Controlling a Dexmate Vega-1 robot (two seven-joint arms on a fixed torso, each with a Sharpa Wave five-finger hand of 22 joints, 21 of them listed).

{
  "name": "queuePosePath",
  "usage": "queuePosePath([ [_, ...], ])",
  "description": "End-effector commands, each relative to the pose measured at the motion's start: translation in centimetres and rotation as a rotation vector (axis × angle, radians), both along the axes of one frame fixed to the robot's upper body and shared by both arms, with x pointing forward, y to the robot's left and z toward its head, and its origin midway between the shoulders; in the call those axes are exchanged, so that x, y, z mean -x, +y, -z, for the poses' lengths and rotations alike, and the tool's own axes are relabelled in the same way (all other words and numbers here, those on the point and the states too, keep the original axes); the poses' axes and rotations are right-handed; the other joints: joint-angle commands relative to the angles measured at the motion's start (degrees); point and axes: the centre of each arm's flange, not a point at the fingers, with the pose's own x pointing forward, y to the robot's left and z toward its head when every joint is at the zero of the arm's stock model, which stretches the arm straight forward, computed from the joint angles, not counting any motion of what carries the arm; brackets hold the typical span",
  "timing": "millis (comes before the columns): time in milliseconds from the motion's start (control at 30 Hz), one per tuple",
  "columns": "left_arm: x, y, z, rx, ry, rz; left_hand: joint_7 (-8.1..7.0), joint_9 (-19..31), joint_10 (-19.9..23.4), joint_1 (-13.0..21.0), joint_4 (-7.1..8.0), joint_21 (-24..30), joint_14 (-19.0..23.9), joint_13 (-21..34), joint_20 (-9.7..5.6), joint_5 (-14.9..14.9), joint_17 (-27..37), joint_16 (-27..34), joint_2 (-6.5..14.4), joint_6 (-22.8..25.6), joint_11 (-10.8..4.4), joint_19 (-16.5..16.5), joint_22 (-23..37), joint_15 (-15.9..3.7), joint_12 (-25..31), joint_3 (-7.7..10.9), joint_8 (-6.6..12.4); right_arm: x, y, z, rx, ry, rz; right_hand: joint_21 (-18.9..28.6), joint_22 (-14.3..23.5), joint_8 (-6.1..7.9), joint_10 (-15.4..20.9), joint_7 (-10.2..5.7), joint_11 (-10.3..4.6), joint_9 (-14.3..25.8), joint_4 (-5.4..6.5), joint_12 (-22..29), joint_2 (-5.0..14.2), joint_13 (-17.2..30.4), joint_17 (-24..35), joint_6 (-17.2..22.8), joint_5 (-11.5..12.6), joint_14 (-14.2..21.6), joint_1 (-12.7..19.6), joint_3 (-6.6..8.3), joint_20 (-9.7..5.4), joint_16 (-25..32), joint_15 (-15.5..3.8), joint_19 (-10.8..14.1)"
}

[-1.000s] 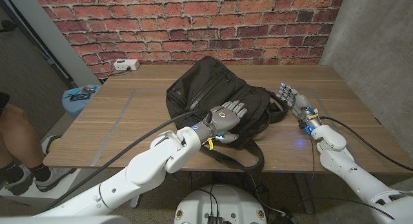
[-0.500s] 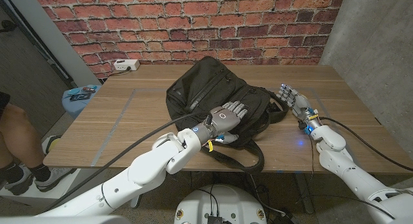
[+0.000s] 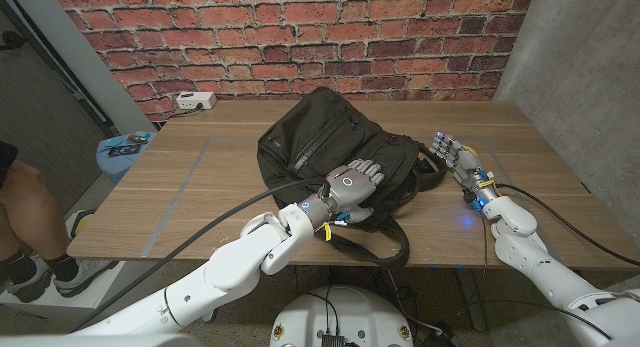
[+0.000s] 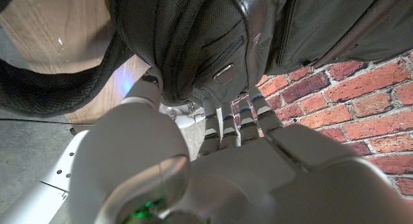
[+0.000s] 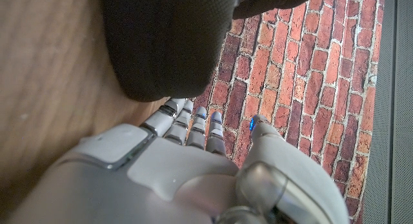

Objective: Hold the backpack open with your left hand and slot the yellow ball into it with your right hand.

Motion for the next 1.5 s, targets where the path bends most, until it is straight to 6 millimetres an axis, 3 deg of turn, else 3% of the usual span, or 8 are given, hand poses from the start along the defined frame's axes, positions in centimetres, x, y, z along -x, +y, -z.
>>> queuePosePath([
  [33,0.5,-0.2,-0.3,0.056,-0.127,0.071,-1.49,1.67,5.91,2.18,0.06,1.97,5.58,1.71,-0.63,0.51,1.38,2.2,0.57,5.25,-2.17,3.25,0.51,-2.39,3.49,-0.7,4.28,-0.3,-0.6,0.4,-0.002,0.019,0.001,-0.06,0.14,0.25,-0.19,0.05,0.1,0.13,-0.21,0.39,0.11,0.21,-0.04,0.03,-0.13,-0.18,0.03,0.16,-0.99,0.5,-1.11,0.44],
  [233,0.8,-0.3,-0.4,0.047,-0.166,0.071,-5.46,3.38,14.99,3.99,0.28,5.77,15.46,4.68,-1.62,0.69,3.84,6.43,0.99,13.37,-5.83,9.07,1.29,-6.41,9.18,-1.68,10.68,-0.4,-0.7,0.3,-0.002,0.023,0.002,-0.06,0.15,0.25,-0.2,0.06,0.09,0.13,-0.25,0.39,0.13,0.21,-0.04,0.03,-0.13,-0.19,0.02,0.16,-0.99,0.5,-1.0,0.44],
  [300,1.0,-0.3,-0.4,0.04,-0.181,0.071,-7.35,2.56,18.89,4.28,0.48,7.24,19.48,6.09,-1.98,0.74,4.91,8.11,1.14,18.13,-7.41,10.83,1.64,-7.75,11.72,-2.17,13.01,-0.4,-0.7,0.3,-0.002,0.025,0.002,-0.06,0.15,0.26,-0.18,0.06,0.16,0.13,-0.26,0.4,0.13,0.21,-0.04,0.03,-0.13,-0.21,0.01,0.16,-1.0,0.5,-1.01,0.45],
  [433,1.3,-0.3,-0.7,0.042,-0.21,0.079,-9.13,1.18,24.08,4.26,0.82,9.38,25.12,8.07,-2.46,0.85,6.33,10.28,1.44,24.59,-9.2,13.31,2.12,-9.64,15.2,-2.7,16.01,-0.3,-0.7,0.3,-0.001,0.03,0.003,-0.06,0.15,0.26,-0.2,0.07,0.15,0.13,-0.24,0.39,0.16,0.21,-0.02,0.03,-0.13,-0.24,-0.04,0.15,-1.01,0.51,-1.04,0.44],
  [533,1.4,-0.2,-0.8,0.049,-0.218,0.077,-9.36,-0.2,27.53,4.15,0.96,10.47,28.56,9.14,-2.88,0.93,7.29,11.73,1.82,28.4,-10.12,14.34,2.36,-10.58,17.35,-2.72,17.04,-0.3,-0.8,0.4,-0.003,0.031,0.002,-0.06,0.15,0.27,-0.22,0.06,0.08,0.13,-0.27,0.39,0.14,0.21,-0.03,0.06,-0.13,-0.21,-0.03,0.16,-1.0,0.52,-1.07,0.45],
  [633,1.4,-0.1,-0.9,0.055,-0.234,0.084,-10.08,-1.53,29.72,4.54,0.7,11.4,30.64,10.02,-3.26,1.02,8.0,12.62,1.98,30.9,-11.13,15.32,2.54,-11.12,18.82,-2.46,17.41,-0.3,-0.8,0.4,-0.005,0.033,0.0,-0.05,0.15,0.26,-0.15,0.09,0.08,0.13,-0.29,0.42,0.14,0.21,-0.04,0.02,-0.13,-0.18,-0.03,0.16,-1.02,0.54,-1.05,0.47],
  [1100,0.8,0.6,-0.9,0.084,-0.327,0.118,-9.16,-4.52,32.18,6.05,0.21,13.39,33.94,11.64,-4.06,0.94,9.58,14.21,2.42,34.79,-11.92,17.07,2.98,-12.61,20.6,-1.54,17.62,0.0,-0.9,1.3,-0.035,0.047,-0.005,-0.05,0.15,0.33,0.02,0.14,0.27,0.13,-0.28,0.49,0.19,0.21,-0.02,0.19,-0.13,-0.19,-0.11,0.16,-1.03,0.56,-1.1,0.48],
  [1500,1.0,1.5,-1.9,0.109,-0.355,0.116,-9.28,-6.29,33.58,6.25,0.3,14.47,35.22,11.28,-4.65,0.3,10.28,14.75,2.28,36.39,-12.34,17.61,3.28,-13.66,20.6,-1.36,17.49,0.3,-0.6,1.2,-0.046,0.046,-0.004,-0.04,0.15,0.41,0.3,0.18,0.24,0.14,-0.3,0.59,0.21,0.21,-0.01,0.4,-0.13,-0.1,-0.17,0.18,-1.04,0.62,-1.05,0.51],
])
